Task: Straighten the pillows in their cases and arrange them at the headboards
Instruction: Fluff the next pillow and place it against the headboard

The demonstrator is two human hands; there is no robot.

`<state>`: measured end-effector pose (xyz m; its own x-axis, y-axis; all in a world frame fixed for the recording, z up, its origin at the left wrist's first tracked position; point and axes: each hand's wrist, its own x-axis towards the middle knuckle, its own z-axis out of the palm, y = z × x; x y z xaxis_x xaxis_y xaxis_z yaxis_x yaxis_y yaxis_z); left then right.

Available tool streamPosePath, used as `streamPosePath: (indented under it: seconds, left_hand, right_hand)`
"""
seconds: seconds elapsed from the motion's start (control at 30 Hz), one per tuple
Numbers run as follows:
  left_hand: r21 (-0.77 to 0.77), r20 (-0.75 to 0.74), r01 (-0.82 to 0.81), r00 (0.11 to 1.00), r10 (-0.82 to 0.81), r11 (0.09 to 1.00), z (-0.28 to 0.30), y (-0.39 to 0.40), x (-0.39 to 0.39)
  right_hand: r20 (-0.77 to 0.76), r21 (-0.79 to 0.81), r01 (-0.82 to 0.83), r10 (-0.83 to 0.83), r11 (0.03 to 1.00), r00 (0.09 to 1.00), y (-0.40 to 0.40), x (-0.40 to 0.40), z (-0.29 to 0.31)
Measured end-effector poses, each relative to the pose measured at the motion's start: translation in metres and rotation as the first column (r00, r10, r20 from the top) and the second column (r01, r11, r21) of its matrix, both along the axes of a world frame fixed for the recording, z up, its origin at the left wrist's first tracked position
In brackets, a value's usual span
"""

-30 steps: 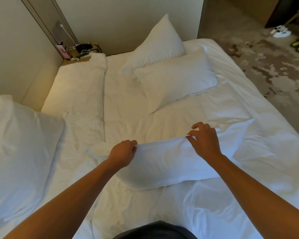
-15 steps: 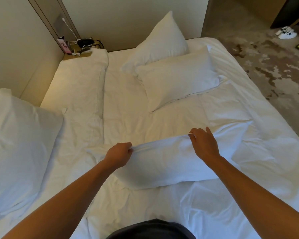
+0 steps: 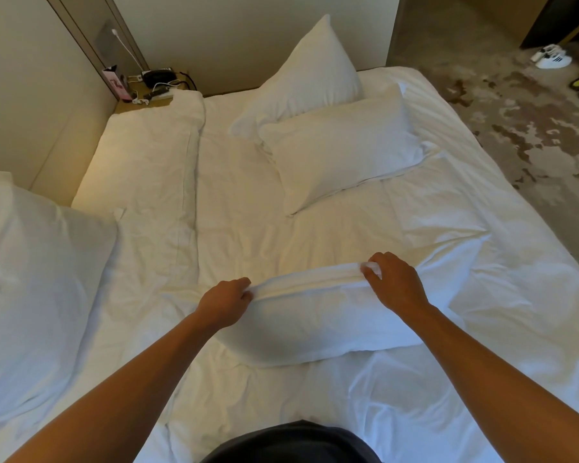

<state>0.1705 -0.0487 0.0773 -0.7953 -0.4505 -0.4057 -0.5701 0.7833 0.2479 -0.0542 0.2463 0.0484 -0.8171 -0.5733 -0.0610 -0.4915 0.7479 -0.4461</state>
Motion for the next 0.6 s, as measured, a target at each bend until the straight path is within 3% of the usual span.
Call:
streamPosePath:
  seconds: [0.17, 0.3, 0.43, 0.6]
  left_hand:
    - [-0.013, -0.007, 0.010, 1.000, -0.010, 1.000, -0.001, 0.004, 0.004]
    - [-0.009, -0.040, -0.046, 0.998, 0.045, 0.999, 0.000, 0.006, 0.010]
    - [0.019, -0.096, -0.101, 0.990, 0.102, 0.995, 0.007, 0.007, 0.017]
    - [0.027, -0.171, -0.126, 0.977, 0.129, 0.992, 0.021, 0.008, 0.031]
  right_hand:
    - [0.016, 0.113, -0.017, 0.016, 0.993, 1.000, 0.003, 0.008, -0.009]
    - [0.065, 0.034, -0.041, 0.038, 0.999, 0.997, 0.011, 0.010, -0.004]
    - [0.151, -0.104, 0.073, -0.057, 0.992, 0.987, 0.011, 0.014, 0.007]
    - [0.069, -0.092, 0.068, -0.062, 0.993, 0.996, 0.007, 0.022, 0.021]
